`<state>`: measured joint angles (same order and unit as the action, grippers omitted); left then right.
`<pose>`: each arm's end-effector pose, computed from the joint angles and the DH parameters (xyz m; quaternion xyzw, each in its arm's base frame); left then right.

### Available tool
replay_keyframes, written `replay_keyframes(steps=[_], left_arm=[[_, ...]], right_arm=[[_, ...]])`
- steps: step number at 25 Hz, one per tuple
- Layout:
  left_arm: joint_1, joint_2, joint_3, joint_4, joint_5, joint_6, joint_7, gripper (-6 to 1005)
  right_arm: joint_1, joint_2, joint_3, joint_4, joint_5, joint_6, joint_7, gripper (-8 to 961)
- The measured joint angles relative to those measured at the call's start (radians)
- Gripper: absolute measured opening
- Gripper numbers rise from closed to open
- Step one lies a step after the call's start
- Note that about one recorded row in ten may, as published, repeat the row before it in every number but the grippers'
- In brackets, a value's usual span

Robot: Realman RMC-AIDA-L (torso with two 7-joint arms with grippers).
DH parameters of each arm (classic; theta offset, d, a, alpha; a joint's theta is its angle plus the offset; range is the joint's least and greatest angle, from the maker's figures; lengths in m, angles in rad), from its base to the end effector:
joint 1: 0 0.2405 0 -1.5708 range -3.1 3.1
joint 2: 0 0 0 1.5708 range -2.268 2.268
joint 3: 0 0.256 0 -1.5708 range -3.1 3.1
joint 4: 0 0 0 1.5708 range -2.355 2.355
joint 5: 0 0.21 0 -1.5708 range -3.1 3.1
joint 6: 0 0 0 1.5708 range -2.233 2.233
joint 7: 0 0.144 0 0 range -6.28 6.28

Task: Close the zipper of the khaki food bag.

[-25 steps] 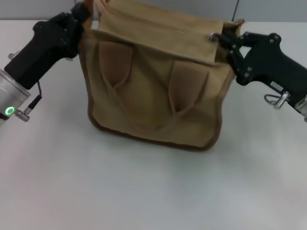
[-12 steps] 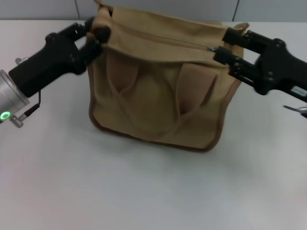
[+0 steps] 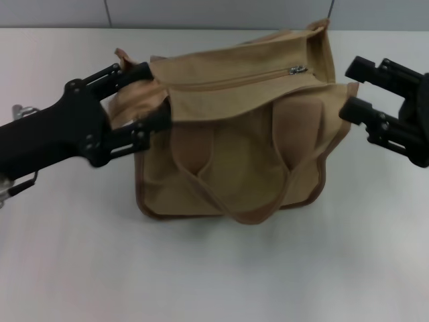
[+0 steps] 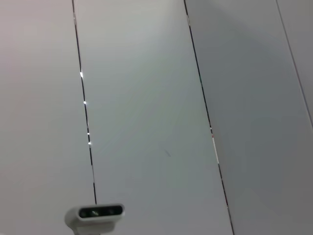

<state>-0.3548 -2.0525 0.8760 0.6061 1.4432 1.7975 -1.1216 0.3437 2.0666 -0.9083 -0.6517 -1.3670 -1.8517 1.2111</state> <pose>-0.2495 0.2824 0.0300 -0.8760 -0.0992 -0.4457 0.1553 0.2352 0.2777 0.0364 -0.8595 0.1035 0.4848 0.1245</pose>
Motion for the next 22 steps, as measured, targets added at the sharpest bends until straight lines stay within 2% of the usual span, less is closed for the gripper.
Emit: replay_keyframes(steps=[1,5,9,12,15,18,22], left_arm=[[0.007,0.008,-0.005,0.001,0.000,0.057,-0.017,711],[0.017,0.022,-0.003,0.001,0.005,0.112,-0.040,769],[0.026,0.029,-0.003,0.002,0.051,0.121,-0.060,784],[0.026,0.034,-0.004,-0.001,0.206,0.086,-0.043,784],[0.029,0.016,-0.004,-0.007,0.288,0.049,-0.015,784],[0.043,-0.008,-0.004,-0.006,0.308,0.029,0.036,784],[0.044,-0.014,0.002,-0.010,0.310,0.032,0.066,784]], right_arm=[[-0.005,0.000,0.005,0.000,-0.005,-0.003,0.000,597],[-0.025,0.002,0.011,-0.003,-0.011,-0.018,-0.004,613],[-0.035,-0.001,0.012,0.000,-0.028,-0.029,-0.008,664],[-0.038,-0.001,0.012,0.000,-0.069,-0.033,-0.017,696],[-0.049,0.003,0.015,0.004,-0.086,-0.040,-0.023,697],[-0.066,0.011,0.020,0.004,-0.091,-0.043,-0.028,698],[-0.076,0.012,0.020,0.010,-0.153,-0.044,-0.070,698]])
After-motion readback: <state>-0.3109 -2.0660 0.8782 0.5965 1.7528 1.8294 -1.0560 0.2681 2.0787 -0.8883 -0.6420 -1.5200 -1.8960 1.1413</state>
